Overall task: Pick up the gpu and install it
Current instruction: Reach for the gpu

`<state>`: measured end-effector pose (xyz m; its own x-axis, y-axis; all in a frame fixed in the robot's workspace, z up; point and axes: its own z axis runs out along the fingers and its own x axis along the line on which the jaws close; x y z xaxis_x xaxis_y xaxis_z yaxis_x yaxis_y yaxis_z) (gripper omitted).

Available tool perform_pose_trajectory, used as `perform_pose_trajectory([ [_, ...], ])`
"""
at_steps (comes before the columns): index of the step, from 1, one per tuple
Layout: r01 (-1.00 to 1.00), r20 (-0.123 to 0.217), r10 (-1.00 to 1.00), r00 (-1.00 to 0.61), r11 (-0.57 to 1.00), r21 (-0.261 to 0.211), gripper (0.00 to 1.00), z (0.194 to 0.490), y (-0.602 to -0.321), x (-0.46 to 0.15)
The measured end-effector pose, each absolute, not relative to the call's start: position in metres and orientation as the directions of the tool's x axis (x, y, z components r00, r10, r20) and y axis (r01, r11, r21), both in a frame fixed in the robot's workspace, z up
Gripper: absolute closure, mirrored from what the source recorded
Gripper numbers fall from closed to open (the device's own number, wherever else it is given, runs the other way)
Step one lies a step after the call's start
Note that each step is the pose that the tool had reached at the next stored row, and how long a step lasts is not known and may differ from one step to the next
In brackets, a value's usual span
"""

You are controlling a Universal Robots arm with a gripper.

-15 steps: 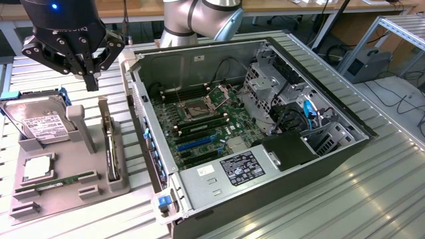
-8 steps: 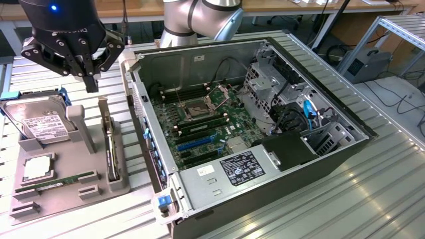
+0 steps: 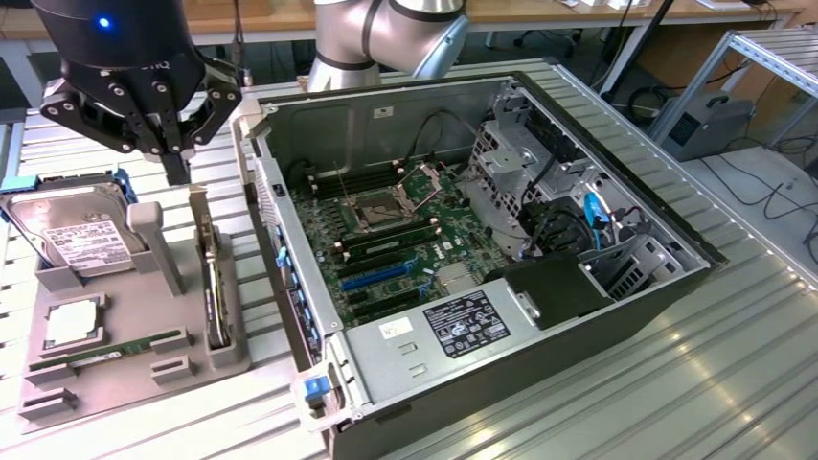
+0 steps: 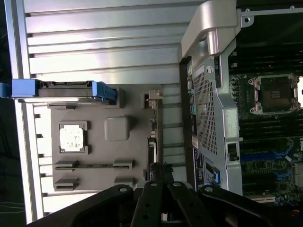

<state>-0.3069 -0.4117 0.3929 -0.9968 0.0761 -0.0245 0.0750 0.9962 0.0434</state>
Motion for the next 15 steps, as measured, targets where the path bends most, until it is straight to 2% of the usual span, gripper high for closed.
perform_pose_trajectory([
  [15, 0.075, -0.025, 0.076, -0.997, 0.996, 0.043, 0.89, 0.393, -0.426, -0.307],
])
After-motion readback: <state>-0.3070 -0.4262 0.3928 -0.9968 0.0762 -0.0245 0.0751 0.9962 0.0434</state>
